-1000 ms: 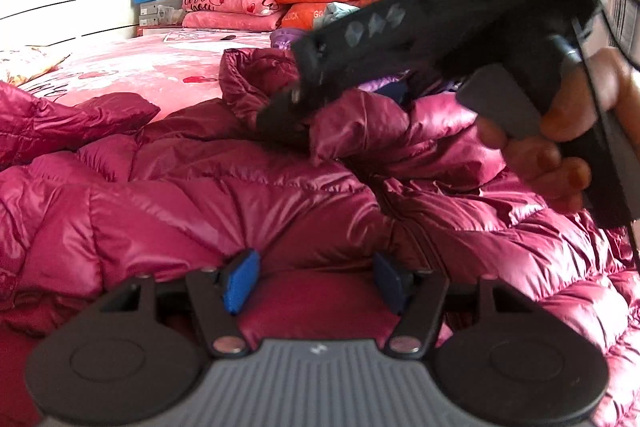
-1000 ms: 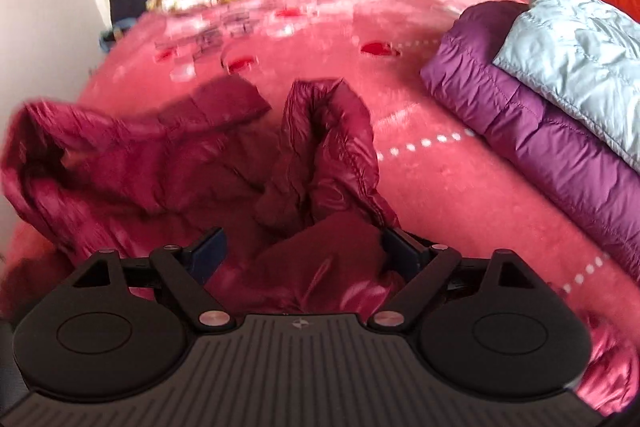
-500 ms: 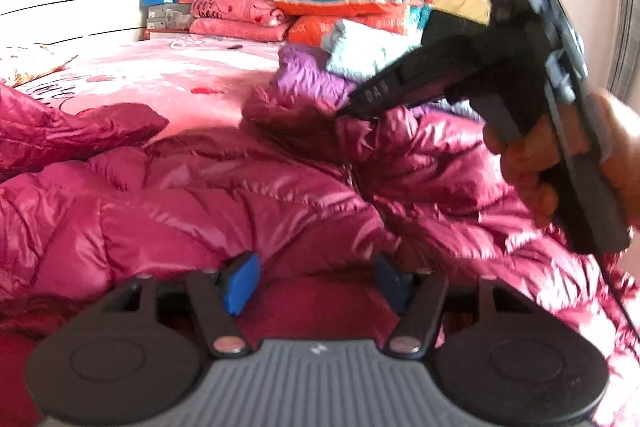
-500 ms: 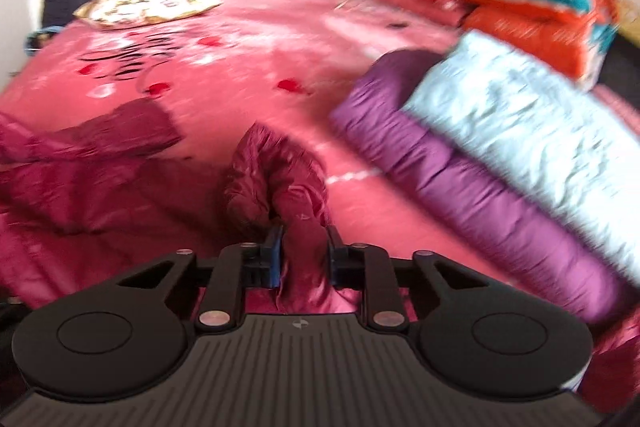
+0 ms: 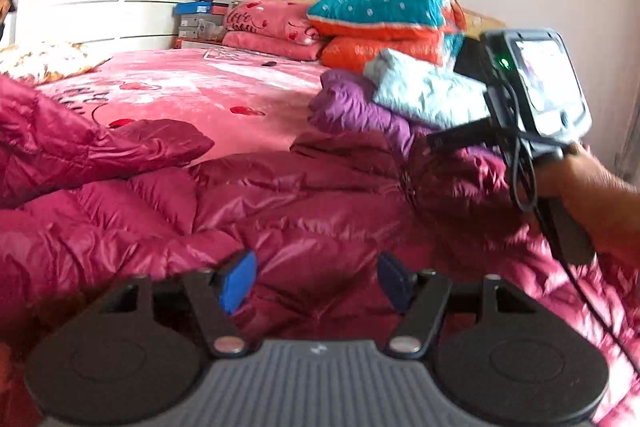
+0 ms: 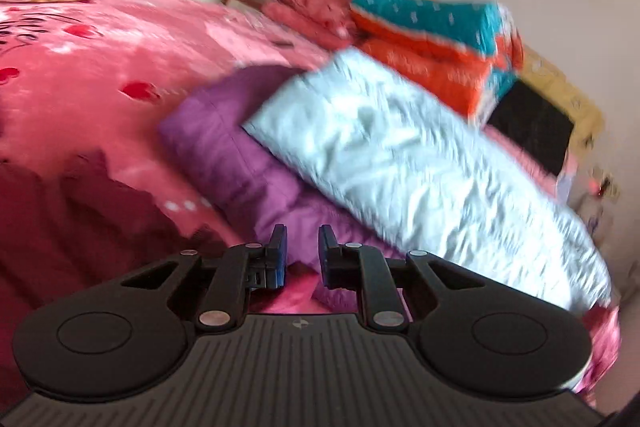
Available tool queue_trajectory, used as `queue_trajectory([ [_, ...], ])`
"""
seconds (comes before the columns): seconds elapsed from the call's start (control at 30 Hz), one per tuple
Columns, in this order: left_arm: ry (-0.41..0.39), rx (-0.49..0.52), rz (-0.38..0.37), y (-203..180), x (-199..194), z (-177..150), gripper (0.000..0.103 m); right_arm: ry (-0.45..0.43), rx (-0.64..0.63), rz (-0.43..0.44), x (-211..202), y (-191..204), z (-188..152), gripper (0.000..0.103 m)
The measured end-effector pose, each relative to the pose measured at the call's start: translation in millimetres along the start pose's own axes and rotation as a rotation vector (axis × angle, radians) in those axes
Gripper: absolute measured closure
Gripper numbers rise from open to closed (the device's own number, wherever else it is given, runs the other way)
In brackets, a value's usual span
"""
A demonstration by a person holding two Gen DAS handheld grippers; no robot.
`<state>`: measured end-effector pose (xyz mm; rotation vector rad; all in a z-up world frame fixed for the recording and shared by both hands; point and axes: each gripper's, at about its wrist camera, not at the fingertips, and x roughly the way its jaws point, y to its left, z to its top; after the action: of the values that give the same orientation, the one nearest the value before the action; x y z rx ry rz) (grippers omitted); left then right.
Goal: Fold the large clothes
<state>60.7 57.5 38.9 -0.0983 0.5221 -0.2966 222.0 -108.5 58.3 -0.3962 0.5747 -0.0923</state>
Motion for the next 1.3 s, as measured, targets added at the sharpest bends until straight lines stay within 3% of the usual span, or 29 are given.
queue_trajectory([
  [0.1, 0.011, 0.009, -0.001, 0.4, 2.7, 0.4, 0.033, 0.029, 0.081, 0.019, 3.9, -13.1, -8.0, 0.071],
  [0.17, 0.010, 0.007, -0.003, 1.4, 2.9, 0.7, 0.033, 0.014, 0.159, 0.015, -0.1, -26.2, -11.8, 0.035],
  [0.2, 0.010, 0.009, -0.002, 1.1, 3.1, 0.6, 0.033, -0.005, 0.206, 0.017, -6.7, -35.0, -13.0, 0.032],
  [0.4, 0.016, 0.019, 0.000, -0.5, 2.7, -1.3, 0.032, -0.045, 0.409, 0.095, -42.2, -75.3, -22.9, 0.032],
  [0.53, 0.022, 0.024, -0.001, -1.9, 3.9, -2.5, 0.031, 0.077, 0.582, 0.286, -18.0, -94.7, -37.5, 0.032],
  [0.67, 0.026, 0.036, 0.001, -4.3, 3.8, -4.7, 0.030, 0.162, 0.735, 0.423, 19.9, -113.2, -37.9, 0.029],
  [0.73, 0.028, 0.039, 0.002, -5.3, 4.3, -5.3, 0.029, 0.202, 0.750, 0.443, 39.7, -113.9, -32.3, 0.026],
  [0.83, 0.032, 0.045, 0.003, -6.8, 5.3, -6.6, 0.028, 0.282, 0.770, 0.547, 70.9, -110.7, -25.3, 0.009],
  [0.97, 0.034, 0.047, 0.003, -7.9, 4.9, -7.1, 0.027, 0.352, 0.731, 0.608, 82.4, -87.4, -24.1, 0.004],
  [1.03, 0.034, 0.047, 0.004, -8.1, 5.1, -7.1, 0.027, 0.353, 0.724, 0.626, 81.4, -81.8, -24.0, 0.003],
  [1.1, 0.035, 0.048, 0.004, -8.3, 5.0, -7.2, 0.027, 0.339, 0.710, 0.666, 78.6, -76.1, -24.0, 0.010],
  [1.17, 0.034, 0.048, 0.004, -8.5, 4.8, -7.2, 0.027, 0.332, 0.682, 0.700, 70.4, -66.8, -24.3, 0.037],
  [1.3, 0.034, 0.048, 0.004, -8.6, 4.7, -7.2, 0.026, 0.250, 0.562, 0.665, 32.7, -49.2, -13.6, 0.065],
])
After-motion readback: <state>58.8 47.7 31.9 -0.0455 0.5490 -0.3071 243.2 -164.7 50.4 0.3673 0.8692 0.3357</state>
